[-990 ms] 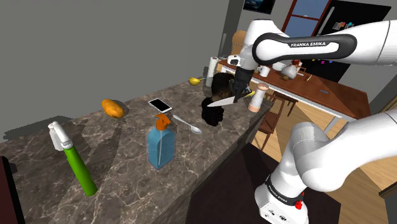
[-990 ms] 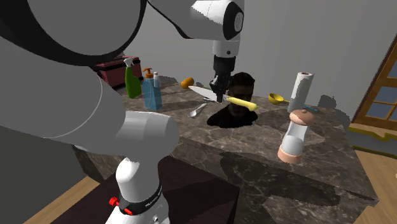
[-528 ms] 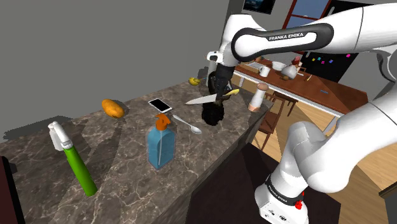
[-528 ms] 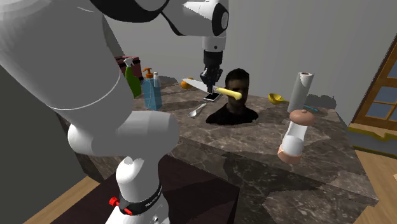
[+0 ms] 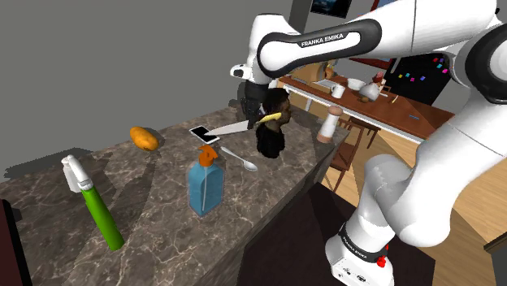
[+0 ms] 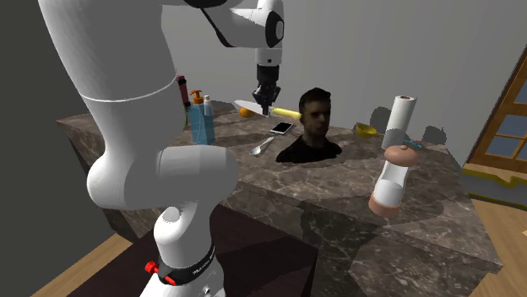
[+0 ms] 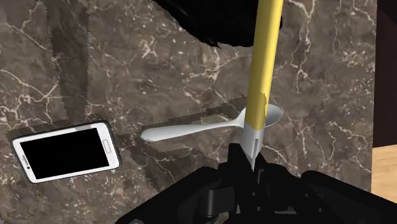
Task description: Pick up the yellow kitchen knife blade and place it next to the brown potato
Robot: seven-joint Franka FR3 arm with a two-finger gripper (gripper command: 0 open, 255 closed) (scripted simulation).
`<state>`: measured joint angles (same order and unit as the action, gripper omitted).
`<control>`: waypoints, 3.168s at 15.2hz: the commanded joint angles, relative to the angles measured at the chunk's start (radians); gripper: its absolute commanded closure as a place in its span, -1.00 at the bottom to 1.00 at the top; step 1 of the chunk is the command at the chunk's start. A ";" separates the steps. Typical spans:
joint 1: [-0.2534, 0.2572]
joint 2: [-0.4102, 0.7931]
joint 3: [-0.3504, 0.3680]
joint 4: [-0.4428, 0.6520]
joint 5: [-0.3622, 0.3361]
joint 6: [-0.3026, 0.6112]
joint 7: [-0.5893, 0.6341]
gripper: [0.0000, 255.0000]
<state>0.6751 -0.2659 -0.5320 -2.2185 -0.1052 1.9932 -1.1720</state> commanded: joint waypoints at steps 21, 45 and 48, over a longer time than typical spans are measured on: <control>0.072 0.396 0.037 0.228 0.221 0.120 -0.004 1.00; 0.059 0.482 0.051 0.155 0.282 0.265 -0.050 -1.00; 0.062 0.461 0.046 0.167 0.268 0.237 -0.040 -1.00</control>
<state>0.7369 0.2038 -0.4833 -2.0604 0.1687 2.2458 -1.2154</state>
